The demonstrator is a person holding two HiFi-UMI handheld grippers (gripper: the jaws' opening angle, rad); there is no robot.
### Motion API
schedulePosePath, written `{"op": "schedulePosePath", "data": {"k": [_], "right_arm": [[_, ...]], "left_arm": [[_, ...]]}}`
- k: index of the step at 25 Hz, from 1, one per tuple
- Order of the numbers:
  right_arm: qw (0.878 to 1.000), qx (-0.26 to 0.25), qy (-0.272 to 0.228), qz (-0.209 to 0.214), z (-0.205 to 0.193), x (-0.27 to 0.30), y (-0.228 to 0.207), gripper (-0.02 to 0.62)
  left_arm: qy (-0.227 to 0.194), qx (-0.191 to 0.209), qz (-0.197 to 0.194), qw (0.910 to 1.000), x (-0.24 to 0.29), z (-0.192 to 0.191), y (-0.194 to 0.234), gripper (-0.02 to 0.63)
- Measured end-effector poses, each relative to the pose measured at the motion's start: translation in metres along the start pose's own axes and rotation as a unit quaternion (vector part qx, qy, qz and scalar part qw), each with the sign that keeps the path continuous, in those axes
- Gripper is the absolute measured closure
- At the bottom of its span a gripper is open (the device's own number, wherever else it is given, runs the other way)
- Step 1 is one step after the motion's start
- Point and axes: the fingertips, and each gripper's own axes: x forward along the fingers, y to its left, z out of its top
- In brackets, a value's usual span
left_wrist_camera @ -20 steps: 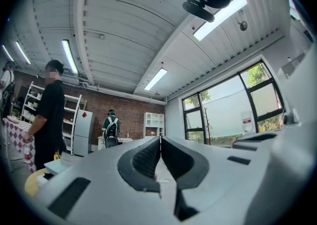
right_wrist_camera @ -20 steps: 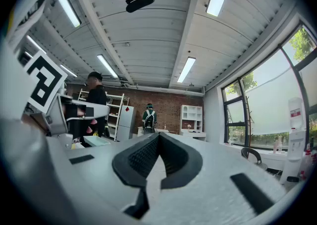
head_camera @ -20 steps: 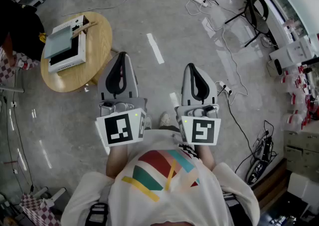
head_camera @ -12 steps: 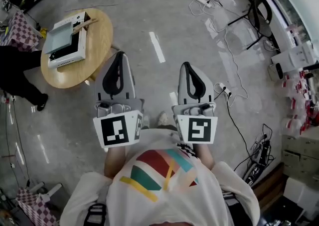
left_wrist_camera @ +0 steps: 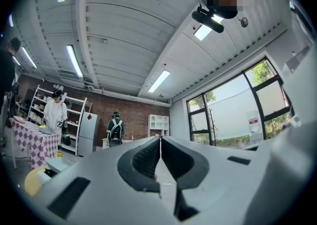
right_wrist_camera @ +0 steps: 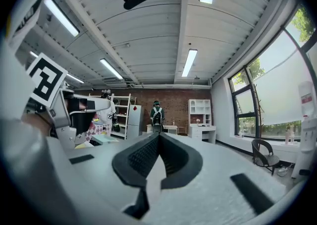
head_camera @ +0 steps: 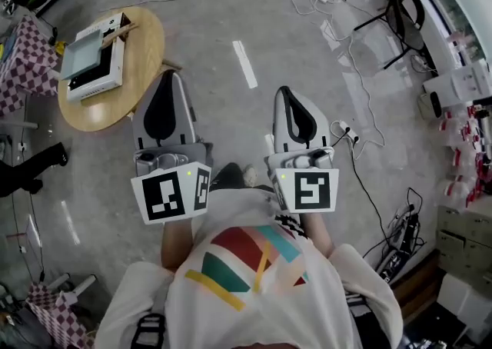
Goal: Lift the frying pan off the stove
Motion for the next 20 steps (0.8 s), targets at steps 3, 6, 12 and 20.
{"op": "schedulePosePath", "data": {"k": [3, 6, 12, 20], "right_arm": [[1.0, -0.007, 0.02, -0.002, -0.013, 0.001, -0.008, 0.598], [1.0, 0.001, 0.017, 0.012, -0.012, 0.007, -0.006, 0.598], [1.0, 0.004, 0.025, 0.01, -0.019, 0.01, -0.018, 0.598], [1.0, 0.012, -0.006, 0.024, -0.048, 0.012, -0.028, 0.597]], "left_arm": [[-0.002, 0.005, 0.001, 1.0, 0.001, -0.002, -0.009, 0.598], [-0.002, 0.004, -0.001, 1.0, 0.008, -0.004, -0.009, 0.598], [-0.029, 0.017, -0.022, 0.9992, 0.028, 0.007, -0.021, 0.598], [-0.046, 0.027, -0.025, 0.9983, 0.027, -0.027, -0.045, 0.599]]}}
